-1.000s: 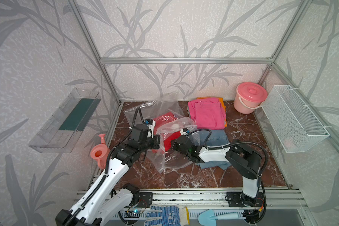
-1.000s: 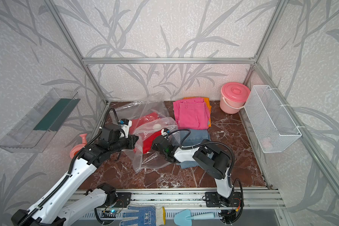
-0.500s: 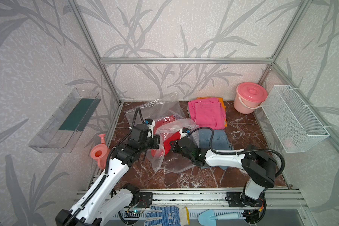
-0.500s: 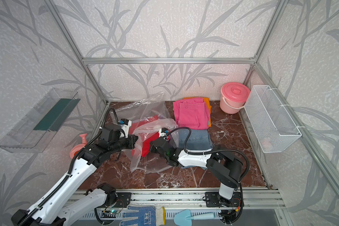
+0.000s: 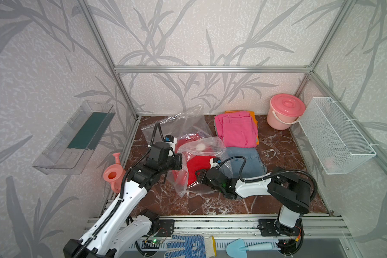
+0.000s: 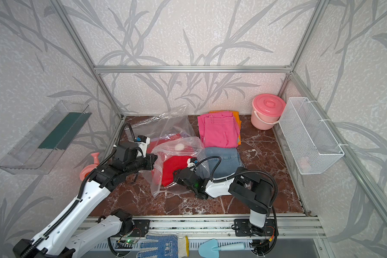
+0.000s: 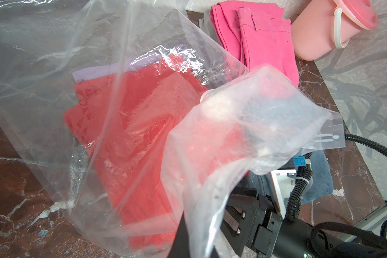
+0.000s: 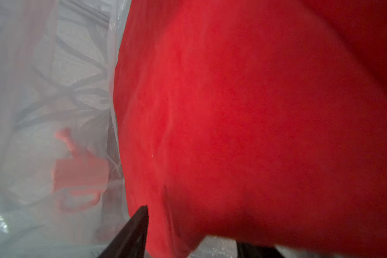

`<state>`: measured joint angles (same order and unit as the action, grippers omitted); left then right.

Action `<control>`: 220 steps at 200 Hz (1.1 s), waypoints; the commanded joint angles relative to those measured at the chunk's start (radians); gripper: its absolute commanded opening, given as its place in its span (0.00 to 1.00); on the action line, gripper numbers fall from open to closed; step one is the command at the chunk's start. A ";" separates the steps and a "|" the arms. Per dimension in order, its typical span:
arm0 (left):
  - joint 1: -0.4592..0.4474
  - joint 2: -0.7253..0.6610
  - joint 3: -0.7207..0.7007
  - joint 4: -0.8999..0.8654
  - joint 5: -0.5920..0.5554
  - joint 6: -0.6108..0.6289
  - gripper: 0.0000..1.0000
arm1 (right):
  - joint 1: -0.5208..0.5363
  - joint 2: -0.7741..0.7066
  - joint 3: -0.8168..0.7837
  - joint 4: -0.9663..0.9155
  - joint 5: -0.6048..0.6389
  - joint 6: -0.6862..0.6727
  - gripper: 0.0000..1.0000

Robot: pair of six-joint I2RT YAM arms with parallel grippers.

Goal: Take the trousers out of the vacuum bag
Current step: Take out the trousers from the vacuum bag.

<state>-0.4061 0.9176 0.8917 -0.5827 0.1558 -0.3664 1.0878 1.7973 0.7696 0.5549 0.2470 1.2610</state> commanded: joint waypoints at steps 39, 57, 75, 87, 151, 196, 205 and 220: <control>-0.005 -0.007 -0.012 -0.005 -0.016 0.017 0.00 | -0.017 0.116 0.047 0.102 0.012 0.036 0.67; -0.004 -0.008 -0.013 -0.004 -0.015 0.017 0.00 | -0.023 0.146 0.083 0.124 0.011 0.018 0.67; -0.005 -0.008 -0.012 -0.005 -0.015 0.017 0.00 | -0.036 0.171 0.114 0.158 0.000 0.003 0.64; -0.005 -0.010 -0.012 -0.006 -0.017 0.017 0.00 | -0.041 0.180 0.121 0.223 -0.007 -0.017 0.52; -0.004 -0.010 -0.012 -0.005 -0.017 0.018 0.00 | -0.056 0.150 0.172 0.314 -0.055 -0.088 0.13; -0.005 -0.004 -0.011 -0.007 -0.032 0.015 0.00 | -0.056 0.072 0.200 0.256 -0.070 -0.114 0.08; -0.004 -0.004 -0.012 -0.007 -0.034 0.014 0.00 | -0.053 0.045 0.196 0.241 -0.062 -0.130 0.08; -0.003 -0.006 -0.012 -0.008 -0.039 0.014 0.00 | -0.046 -0.002 0.181 0.221 -0.041 -0.164 0.08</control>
<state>-0.4061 0.9176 0.8856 -0.5827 0.1364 -0.3664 1.0386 1.9213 0.9195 0.7460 0.1829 1.1702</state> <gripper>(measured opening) 0.046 0.143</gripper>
